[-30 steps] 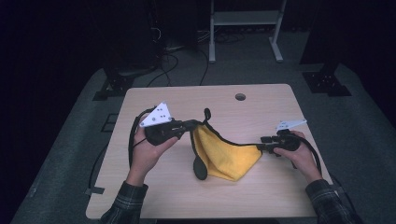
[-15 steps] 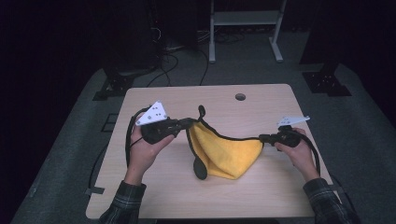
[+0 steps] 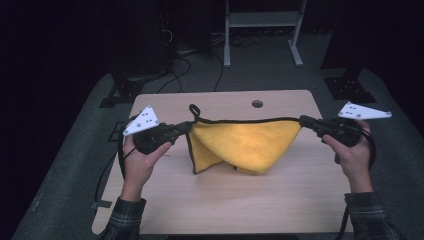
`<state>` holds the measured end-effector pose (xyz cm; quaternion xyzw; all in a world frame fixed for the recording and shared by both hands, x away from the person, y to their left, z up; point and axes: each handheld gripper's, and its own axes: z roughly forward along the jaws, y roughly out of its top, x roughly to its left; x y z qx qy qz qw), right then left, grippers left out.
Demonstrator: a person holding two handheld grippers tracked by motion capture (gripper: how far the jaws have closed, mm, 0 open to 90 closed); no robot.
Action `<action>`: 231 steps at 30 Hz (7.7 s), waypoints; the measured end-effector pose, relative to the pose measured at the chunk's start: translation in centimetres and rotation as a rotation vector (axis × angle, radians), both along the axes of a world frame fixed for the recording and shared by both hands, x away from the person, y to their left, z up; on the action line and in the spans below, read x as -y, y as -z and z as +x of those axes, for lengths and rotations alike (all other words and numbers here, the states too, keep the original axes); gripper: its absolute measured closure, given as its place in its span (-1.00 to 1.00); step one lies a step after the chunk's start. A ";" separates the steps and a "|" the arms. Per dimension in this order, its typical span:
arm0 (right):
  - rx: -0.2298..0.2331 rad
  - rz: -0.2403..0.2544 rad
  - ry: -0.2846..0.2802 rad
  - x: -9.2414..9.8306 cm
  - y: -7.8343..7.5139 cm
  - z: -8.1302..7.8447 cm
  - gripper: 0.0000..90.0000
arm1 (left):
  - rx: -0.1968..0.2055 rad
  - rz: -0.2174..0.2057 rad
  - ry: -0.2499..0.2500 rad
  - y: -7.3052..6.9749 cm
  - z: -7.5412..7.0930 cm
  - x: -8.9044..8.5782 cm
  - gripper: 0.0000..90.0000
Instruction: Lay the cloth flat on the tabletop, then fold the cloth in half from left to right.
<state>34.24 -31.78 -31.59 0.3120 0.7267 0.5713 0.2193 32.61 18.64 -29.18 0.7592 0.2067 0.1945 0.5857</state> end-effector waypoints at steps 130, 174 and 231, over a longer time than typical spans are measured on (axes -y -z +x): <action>-0.370 -0.305 0.281 2.8 17.0 2.2 -0.55 | -0.497 0.258 -0.392 18.0 2.9 -2.4 0.92; -0.371 -0.308 0.269 2.6 17.0 2.4 -0.56 | -0.444 -0.028 -0.008 14.5 4.5 3.7 0.90; -0.369 -0.309 0.257 2.5 17.0 2.5 -0.56 | -0.501 0.008 0.276 15.4 7.5 20.5 0.90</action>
